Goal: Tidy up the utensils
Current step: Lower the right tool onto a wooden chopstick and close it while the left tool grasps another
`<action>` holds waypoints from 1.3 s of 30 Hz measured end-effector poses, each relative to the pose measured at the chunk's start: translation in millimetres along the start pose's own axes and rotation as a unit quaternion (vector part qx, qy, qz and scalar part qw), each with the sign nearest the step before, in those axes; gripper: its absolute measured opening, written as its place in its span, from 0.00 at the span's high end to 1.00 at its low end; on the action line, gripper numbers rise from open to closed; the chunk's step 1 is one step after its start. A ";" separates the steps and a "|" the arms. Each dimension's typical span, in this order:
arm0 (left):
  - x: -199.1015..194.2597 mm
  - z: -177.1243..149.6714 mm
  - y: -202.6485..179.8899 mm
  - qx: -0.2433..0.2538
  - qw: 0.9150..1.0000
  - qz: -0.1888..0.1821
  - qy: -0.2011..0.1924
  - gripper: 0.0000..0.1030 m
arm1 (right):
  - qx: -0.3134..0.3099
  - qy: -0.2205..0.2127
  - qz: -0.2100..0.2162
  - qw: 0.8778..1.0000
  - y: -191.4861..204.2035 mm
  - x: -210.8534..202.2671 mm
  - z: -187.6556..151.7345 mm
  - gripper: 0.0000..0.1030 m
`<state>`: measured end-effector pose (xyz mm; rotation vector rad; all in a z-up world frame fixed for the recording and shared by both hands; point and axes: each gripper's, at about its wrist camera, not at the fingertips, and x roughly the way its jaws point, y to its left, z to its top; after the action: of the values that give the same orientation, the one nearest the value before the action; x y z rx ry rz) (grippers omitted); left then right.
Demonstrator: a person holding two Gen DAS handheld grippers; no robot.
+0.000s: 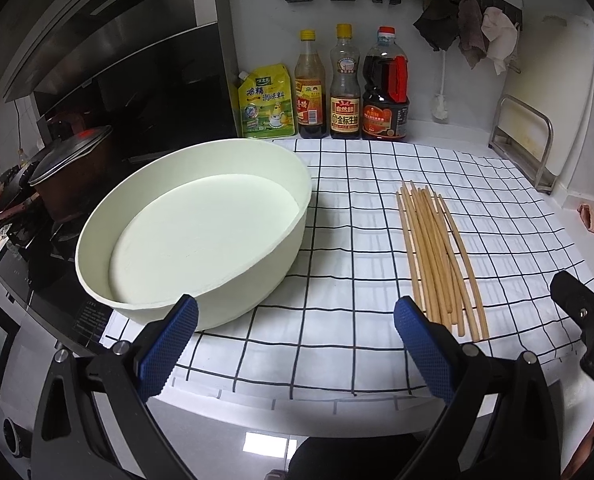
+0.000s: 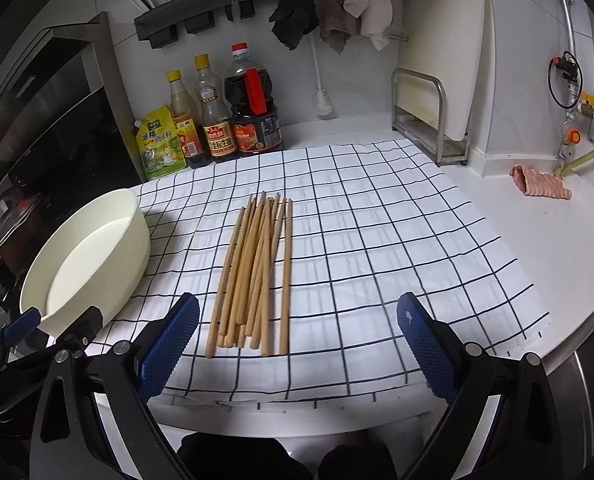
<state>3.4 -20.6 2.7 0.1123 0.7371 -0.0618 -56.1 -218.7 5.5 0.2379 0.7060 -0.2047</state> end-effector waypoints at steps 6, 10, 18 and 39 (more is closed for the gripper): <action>9.6 9.3 -12.0 0.001 1.000 -0.003 0.011 0.06 | -0.005 0.020 -0.006 1.000 -17.5 16.4 17.6 0.08; 21.3 16.3 -20.6 -0.002 1.000 -0.001 0.017 0.06 | -0.032 0.046 -0.008 0.998 -18.9 39.2 24.3 0.08; 49.1 21.7 -42.0 0.019 0.999 0.002 0.031 0.06 | -0.058 0.086 0.004 0.995 -20.0 88.7 29.9 0.08; 92.4 26.4 -50.1 0.020 0.998 0.010 0.060 0.06 | -0.134 0.145 -0.024 0.980 -7.0 159.1 34.1 0.08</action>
<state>84.4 -75.1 -44.2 0.1625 0.8540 -0.0504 81.2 -251.8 -75.5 -0.0092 1.0192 -0.1195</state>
